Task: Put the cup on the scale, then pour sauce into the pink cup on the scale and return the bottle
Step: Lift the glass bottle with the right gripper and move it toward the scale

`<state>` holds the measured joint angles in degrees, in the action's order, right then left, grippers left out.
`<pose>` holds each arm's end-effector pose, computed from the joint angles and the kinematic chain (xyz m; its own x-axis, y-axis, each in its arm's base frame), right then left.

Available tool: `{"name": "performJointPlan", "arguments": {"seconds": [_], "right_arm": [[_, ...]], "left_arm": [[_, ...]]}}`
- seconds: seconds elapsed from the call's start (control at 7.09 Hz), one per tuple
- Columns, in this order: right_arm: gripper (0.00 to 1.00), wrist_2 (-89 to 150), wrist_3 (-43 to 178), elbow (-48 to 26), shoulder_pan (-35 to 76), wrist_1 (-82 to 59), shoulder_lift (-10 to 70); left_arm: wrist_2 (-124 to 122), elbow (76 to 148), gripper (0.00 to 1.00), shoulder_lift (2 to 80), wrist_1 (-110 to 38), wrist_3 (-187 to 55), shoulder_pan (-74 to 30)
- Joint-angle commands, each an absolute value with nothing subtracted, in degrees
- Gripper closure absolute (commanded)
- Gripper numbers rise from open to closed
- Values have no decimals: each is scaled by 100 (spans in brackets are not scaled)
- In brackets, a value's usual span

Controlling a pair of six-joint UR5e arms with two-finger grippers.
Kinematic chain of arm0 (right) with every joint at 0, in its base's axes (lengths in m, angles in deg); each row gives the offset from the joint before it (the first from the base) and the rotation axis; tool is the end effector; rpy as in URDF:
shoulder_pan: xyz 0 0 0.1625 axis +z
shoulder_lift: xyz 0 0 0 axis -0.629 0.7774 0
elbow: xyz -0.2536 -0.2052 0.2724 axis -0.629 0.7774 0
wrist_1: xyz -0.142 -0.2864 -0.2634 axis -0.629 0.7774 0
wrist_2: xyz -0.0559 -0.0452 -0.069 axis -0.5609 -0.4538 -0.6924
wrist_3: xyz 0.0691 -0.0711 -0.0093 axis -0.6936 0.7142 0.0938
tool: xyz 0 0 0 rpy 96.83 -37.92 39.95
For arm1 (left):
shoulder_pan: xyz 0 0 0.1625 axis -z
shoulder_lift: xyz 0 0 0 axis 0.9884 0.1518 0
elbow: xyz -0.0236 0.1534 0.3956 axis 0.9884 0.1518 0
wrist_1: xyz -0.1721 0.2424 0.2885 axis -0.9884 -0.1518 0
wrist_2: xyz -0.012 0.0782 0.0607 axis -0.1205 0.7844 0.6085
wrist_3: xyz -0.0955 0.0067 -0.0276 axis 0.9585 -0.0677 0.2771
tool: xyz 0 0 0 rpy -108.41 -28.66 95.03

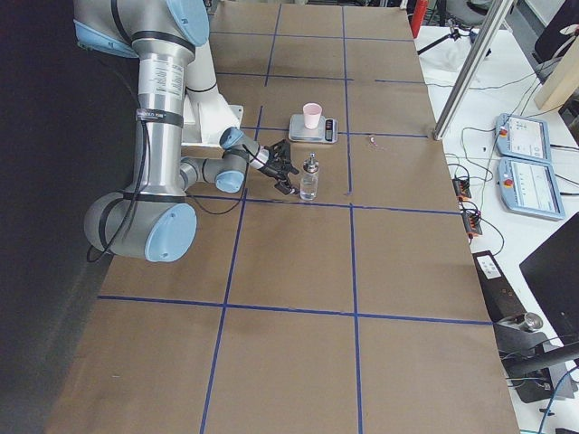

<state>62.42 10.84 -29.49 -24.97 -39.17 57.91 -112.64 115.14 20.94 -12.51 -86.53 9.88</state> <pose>-0.3881 -0.2932 0.4563 0.7268 -0.0624 0.6840 -0.4619 0.6926 0.5541 -0.0752 -0.4934 0.6258 0.7300 0.1590 -0.6647 -0.0551 0.9831 0.1747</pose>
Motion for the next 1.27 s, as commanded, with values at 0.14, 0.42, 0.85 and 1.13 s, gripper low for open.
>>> {"name": "performJointPlan", "arguments": {"seconds": [0.14, 0.42, 0.85, 1.13], "right_arm": [[0, 6257, 1427, -2772, -2184, -3915, 5489], [0, 6284, 1541, -2763, -2061, -3907, 5401], [1, 6249, 1542, -2641, -2052, -3924, 5374], [99, 6231, 1533, -2622, -2026, -3933, 5374]], "left_arm": [[-11307, 11510, 0, 2124, -1251, -8646, 979], [-11316, 11510, 0, 2133, -1251, -8646, 979], [-11316, 11510, 0, 2142, -1251, -8646, 979], [-11316, 11501, 0, 2142, -1251, -8646, 979]]}}
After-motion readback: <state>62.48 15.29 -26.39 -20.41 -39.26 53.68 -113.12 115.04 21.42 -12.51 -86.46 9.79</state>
